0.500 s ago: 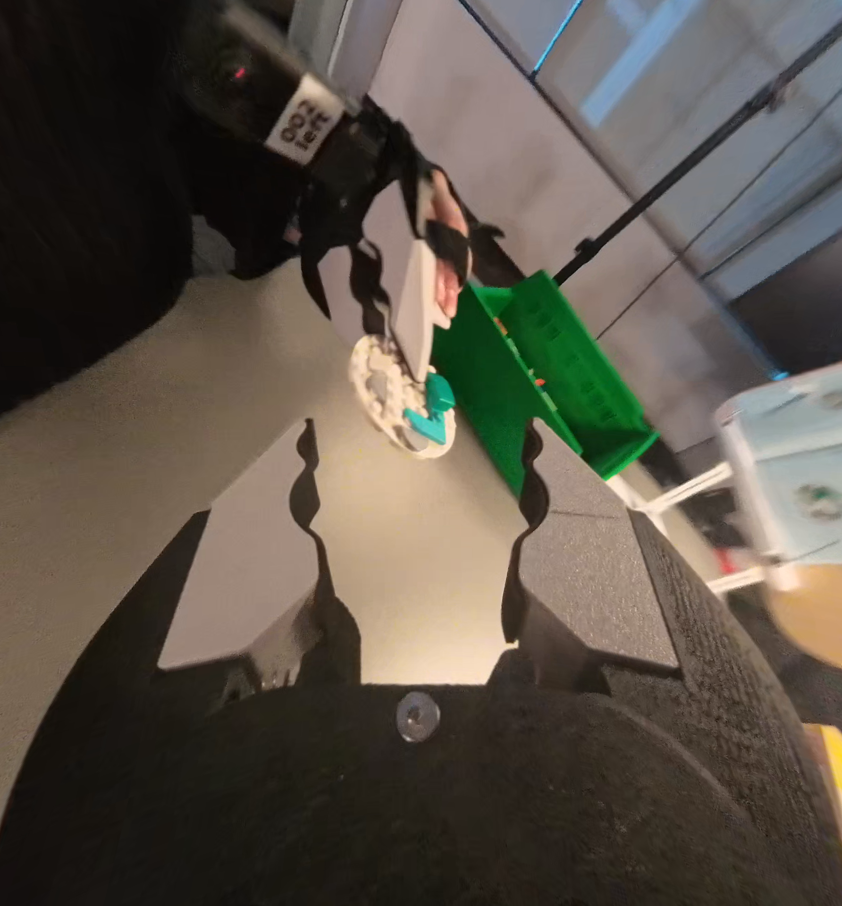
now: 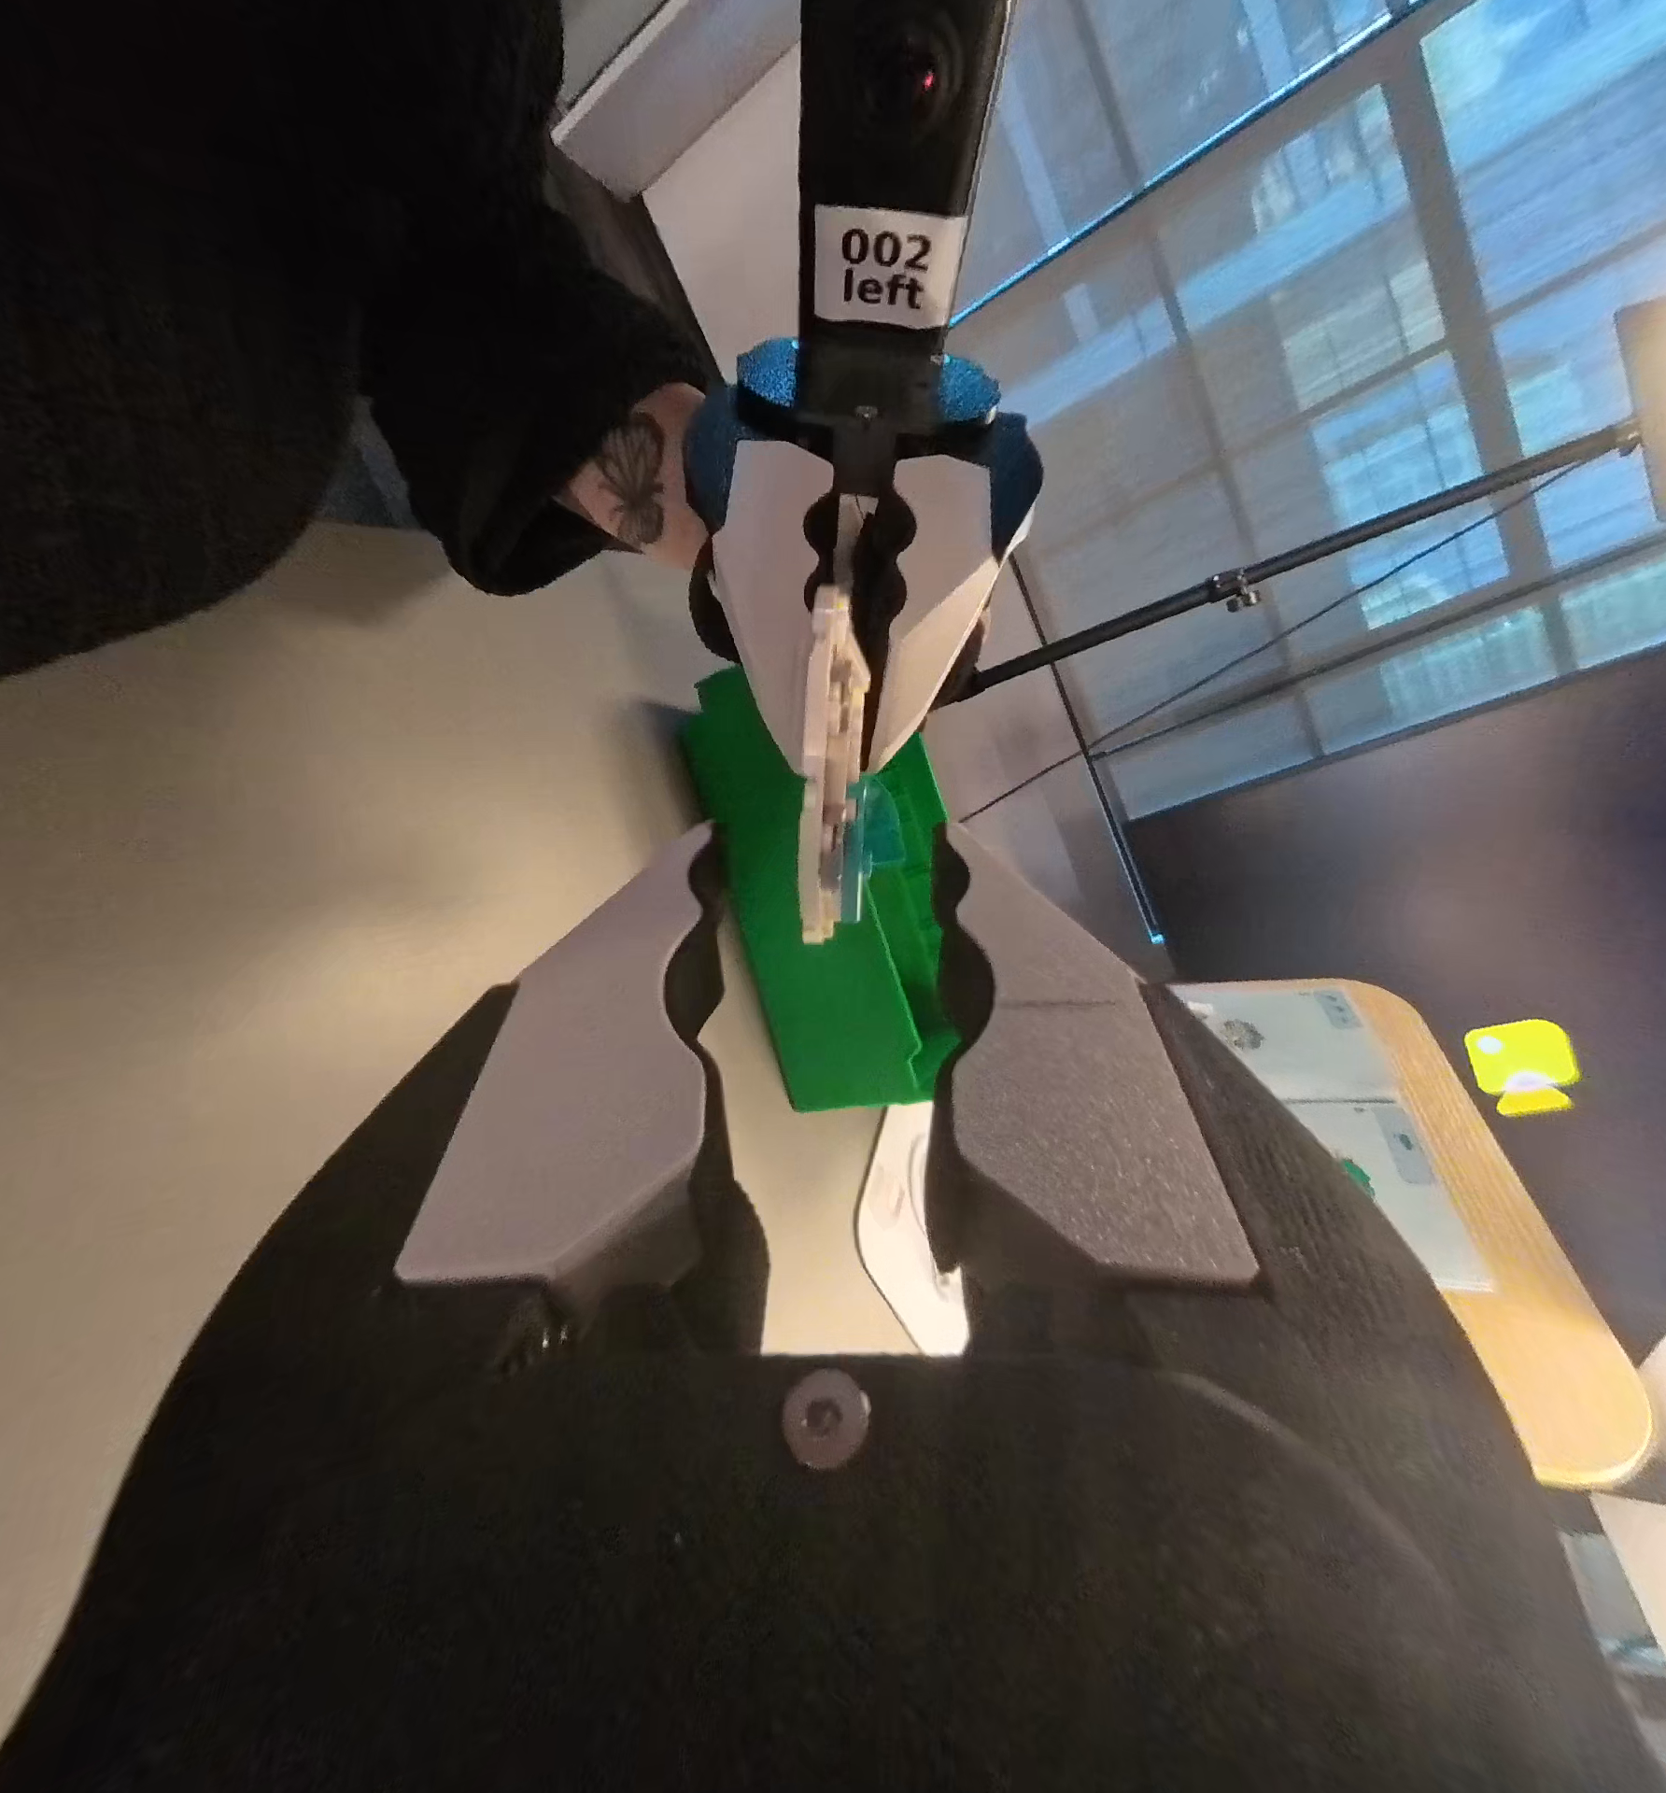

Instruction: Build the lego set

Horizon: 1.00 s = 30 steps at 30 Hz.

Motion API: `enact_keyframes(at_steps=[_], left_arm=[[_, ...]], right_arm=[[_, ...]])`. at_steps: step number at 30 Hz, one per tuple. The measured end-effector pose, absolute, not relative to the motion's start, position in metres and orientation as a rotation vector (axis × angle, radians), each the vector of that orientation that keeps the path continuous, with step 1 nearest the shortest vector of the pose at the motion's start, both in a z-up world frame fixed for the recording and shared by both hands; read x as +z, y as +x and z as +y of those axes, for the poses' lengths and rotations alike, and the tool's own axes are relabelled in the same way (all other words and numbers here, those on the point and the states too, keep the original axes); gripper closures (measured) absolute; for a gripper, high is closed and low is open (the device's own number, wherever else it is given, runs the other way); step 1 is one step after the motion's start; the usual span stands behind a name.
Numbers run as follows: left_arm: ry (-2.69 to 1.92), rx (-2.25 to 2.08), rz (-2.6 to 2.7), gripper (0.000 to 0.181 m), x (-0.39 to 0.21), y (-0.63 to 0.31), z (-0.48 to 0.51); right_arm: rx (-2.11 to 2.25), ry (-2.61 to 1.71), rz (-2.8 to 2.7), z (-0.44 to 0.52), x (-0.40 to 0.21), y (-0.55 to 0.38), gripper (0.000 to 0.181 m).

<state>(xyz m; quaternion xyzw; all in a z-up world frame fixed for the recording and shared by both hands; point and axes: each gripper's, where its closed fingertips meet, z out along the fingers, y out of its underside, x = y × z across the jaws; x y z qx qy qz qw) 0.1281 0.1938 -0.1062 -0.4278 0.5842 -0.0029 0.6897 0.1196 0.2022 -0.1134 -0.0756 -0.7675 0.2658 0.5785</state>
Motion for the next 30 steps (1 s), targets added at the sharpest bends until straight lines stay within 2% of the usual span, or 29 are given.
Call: enact_keyframes(at_steps=[5, 10, 30], left_arm=[[-0.953, -0.009, 1.321, 0.175, -0.107, 0.131, 0.192], [-0.943, -0.004, 1.339, 0.175, -0.108, 0.134, 0.190], [-0.896, 0.119, 1.393, 0.175, -0.115, 0.135, 0.187]], right_arm=[[0.641, -0.174, -1.802, 0.199, -0.115, 0.120, 0.147], [0.655, -0.162, -1.782, 0.197, -0.112, 0.121, 0.163], [0.740, -0.232, -1.866, 0.195, -0.123, 0.119, 0.165]])
